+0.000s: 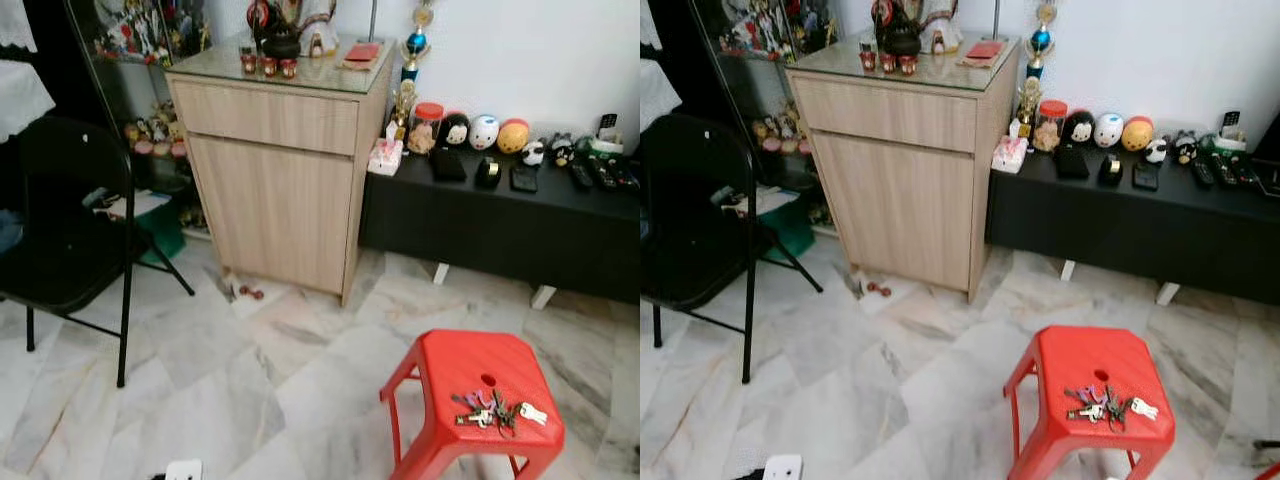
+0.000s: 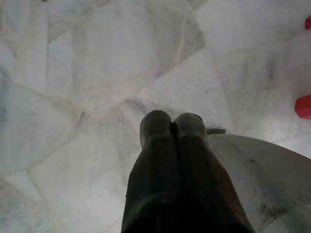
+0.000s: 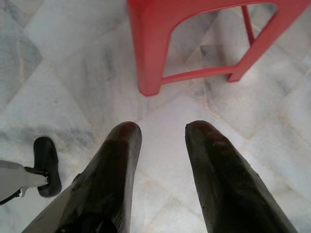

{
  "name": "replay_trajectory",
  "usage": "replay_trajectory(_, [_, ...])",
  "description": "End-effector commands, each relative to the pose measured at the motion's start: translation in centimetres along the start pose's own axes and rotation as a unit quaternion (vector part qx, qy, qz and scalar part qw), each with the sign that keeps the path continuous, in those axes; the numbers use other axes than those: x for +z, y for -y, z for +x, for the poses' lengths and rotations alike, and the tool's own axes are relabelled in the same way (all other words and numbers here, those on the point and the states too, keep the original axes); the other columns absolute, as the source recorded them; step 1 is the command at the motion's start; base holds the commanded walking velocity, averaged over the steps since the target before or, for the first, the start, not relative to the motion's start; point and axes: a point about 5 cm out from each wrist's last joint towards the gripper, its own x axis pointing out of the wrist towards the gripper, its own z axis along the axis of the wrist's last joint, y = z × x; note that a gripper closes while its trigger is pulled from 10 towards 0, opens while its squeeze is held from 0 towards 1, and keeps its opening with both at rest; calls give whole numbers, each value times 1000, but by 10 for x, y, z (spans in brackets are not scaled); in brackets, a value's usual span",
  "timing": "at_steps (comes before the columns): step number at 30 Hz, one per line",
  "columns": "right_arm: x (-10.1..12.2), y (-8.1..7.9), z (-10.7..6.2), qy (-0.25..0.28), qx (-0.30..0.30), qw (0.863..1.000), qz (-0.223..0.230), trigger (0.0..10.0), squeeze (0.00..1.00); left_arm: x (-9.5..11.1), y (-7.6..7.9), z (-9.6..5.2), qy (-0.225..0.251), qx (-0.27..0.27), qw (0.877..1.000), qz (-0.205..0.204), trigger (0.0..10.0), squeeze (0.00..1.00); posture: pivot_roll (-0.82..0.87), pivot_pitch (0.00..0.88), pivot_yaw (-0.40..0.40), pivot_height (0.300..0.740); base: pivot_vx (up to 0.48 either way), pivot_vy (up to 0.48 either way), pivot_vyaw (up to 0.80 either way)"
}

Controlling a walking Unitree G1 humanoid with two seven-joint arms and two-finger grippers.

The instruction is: Hang keys on a hook

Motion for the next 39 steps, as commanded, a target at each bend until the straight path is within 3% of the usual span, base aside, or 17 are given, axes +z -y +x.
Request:
replay_trajectory(1, [3,-2,1,8,3,1000,0,10000,0,1,-6,0,1,8,1000,2,10000,0,189,0,-76,740,0,0,0])
replay_trajectory(5, [3,-1,1,7,1,1000,2,10000,0,78,-35,12,138,31,990,2,10000,0,193,0,-78,740,0,0,0])
replay_trajectory(7, [2,-1,1,6,0,1000,2,10000,0,99,-37,11,195,34,980,6,10000,0,199,0,-79,740,0,0,0])
replay_trajectory(8, [2,-1,1,6,0,1000,2,10000,0,99,-37,11,195,34,980,6,10000,0,199,0,-79,740,0,0,0])
replay_trajectory(12, [2,0,0,4,2,1000,-1,10000,0,127,-33,5,272,16,962,3,10000,0,204,0,-80,740,0,0,0])
replay_trajectory(16, [1,1,0,5,1,1000,0,10000,0,140,-22,-3,327,-26,945,7,10000,0,195,0,-75,740,0,0,0])
replay_trajectory(21, [0,3,-1,9,-12,1000,15,10000,0,142,-15,-12,358,-44,933,3,10000,0,198,0,-76,740,0,0,0])
replay_trajectory(28, [-2,4,-1,13,-24,999,46,10000,0,143,-20,-13,356,-39,934,-9,10000,0,205,0,-82,740,0,0,0])
replay_trajectory(39, [-5,5,-2,1,-29,999,31,10000,0,140,-20,-13,342,-48,938,-12,10000,0,191,0,-72,740,0,0,-484])
